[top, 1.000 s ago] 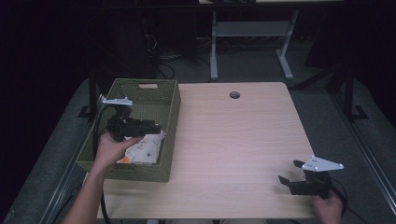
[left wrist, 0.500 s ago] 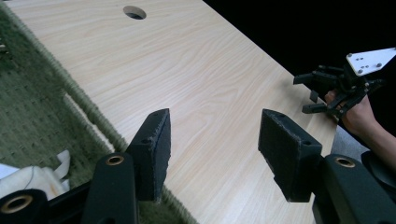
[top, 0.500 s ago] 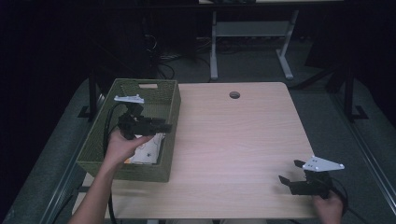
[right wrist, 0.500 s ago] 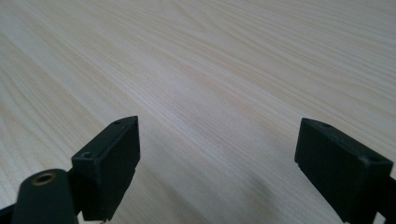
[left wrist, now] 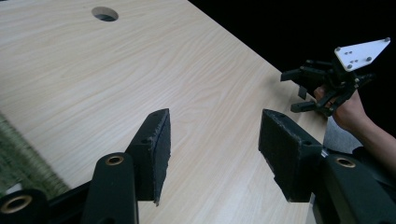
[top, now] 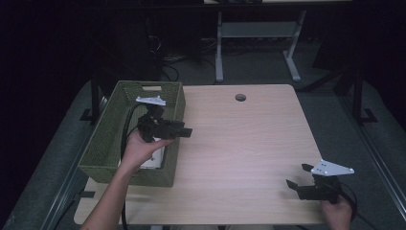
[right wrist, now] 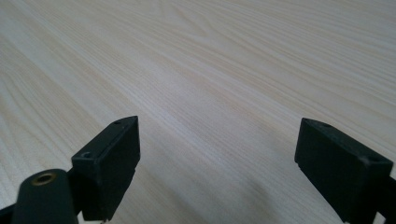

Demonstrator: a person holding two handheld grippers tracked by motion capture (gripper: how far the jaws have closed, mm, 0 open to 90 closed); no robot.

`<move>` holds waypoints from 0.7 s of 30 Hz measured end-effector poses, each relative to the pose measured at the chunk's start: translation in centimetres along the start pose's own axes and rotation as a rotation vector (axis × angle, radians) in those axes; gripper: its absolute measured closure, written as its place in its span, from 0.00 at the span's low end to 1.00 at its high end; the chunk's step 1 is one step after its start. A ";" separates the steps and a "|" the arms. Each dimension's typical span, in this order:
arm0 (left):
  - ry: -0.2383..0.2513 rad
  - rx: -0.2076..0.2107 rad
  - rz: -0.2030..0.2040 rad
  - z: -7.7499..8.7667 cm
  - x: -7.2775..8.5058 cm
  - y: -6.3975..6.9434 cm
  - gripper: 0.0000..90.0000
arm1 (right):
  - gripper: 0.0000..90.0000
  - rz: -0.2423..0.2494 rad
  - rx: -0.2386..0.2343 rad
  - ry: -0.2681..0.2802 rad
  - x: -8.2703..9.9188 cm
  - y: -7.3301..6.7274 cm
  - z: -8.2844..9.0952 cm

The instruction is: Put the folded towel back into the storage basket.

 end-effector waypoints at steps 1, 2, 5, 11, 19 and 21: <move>-0.002 0.002 -0.002 -0.1 -0.1 0.1 0.49 | 0.15 0.000 -0.001 0.001 0.0 0.0 0.0; -0.004 0.005 -0.004 -0.3 -0.1 0.2 0.49 | 0.15 0.001 -0.001 0.001 0.0 0.0 0.0; -0.003 0.008 -0.006 -0.6 -0.3 0.5 0.49 | 0.15 0.001 -0.001 0.003 0.0 0.0 0.0; -0.006 0.024 -0.017 -2.1 -0.7 1.3 0.49 | 0.15 0.001 -0.001 0.006 -0.1 0.0 0.1; -0.026 0.041 -0.036 -4.2 -1.2 2.4 0.48 | 0.15 0.001 -0.001 0.014 -0.1 0.1 0.2; -0.025 0.045 -0.036 -4.4 -1.2 2.5 0.48 | 0.15 0.001 0.000 0.015 -0.1 0.1 0.2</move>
Point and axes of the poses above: each handheld gripper's, and its own axes: z roughly backward along the jaws, x roughly out of its underside, y roughly to its right, the point moved 6 cm from there along -z, roughly forward along the jaws, and after that the axes turned 3 degrees about -z, right-handed, at the moved point
